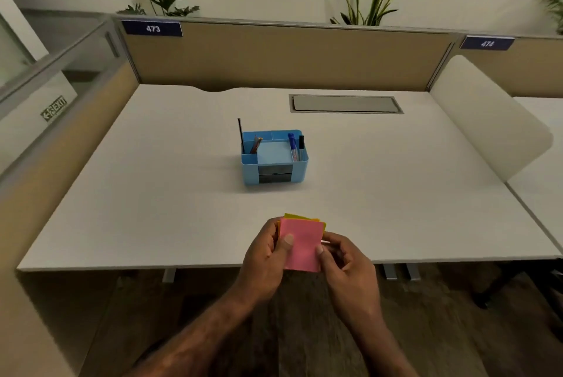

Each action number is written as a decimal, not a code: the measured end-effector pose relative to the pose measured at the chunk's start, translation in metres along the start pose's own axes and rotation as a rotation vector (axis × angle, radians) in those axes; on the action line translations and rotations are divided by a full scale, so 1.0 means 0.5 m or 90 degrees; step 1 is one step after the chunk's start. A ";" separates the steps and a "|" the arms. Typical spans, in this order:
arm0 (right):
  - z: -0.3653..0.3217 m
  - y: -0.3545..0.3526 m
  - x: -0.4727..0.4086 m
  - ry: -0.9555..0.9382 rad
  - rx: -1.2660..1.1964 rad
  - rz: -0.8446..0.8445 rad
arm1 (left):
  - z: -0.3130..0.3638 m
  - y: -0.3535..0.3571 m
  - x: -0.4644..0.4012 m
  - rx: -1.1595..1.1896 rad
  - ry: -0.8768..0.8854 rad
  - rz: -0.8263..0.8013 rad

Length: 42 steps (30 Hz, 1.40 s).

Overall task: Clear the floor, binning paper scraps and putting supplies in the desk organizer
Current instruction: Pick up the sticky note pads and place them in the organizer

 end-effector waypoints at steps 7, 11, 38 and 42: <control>-0.063 0.001 -0.096 -0.034 0.037 0.019 | 0.055 -0.062 -0.074 -0.051 0.013 0.001; -0.094 -0.008 -0.170 -0.060 0.052 0.022 | 0.090 -0.093 -0.134 -0.039 0.040 0.002; -0.172 -0.068 -0.762 -0.130 0.107 0.003 | 0.202 -0.292 -0.646 -0.161 0.025 0.090; -0.138 -0.050 -0.804 -0.104 0.136 -0.016 | 0.158 -0.309 -0.682 -0.160 -0.021 0.084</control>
Point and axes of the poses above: each hand's wrist, its own x-axis away from the middle knuckle, its own y-axis out of the palm, z = x × y, the point moved 9 cm from there along -x, towards the middle knuckle, and after that the axes turned 15 degrees about -z, right-handed, at the moved point
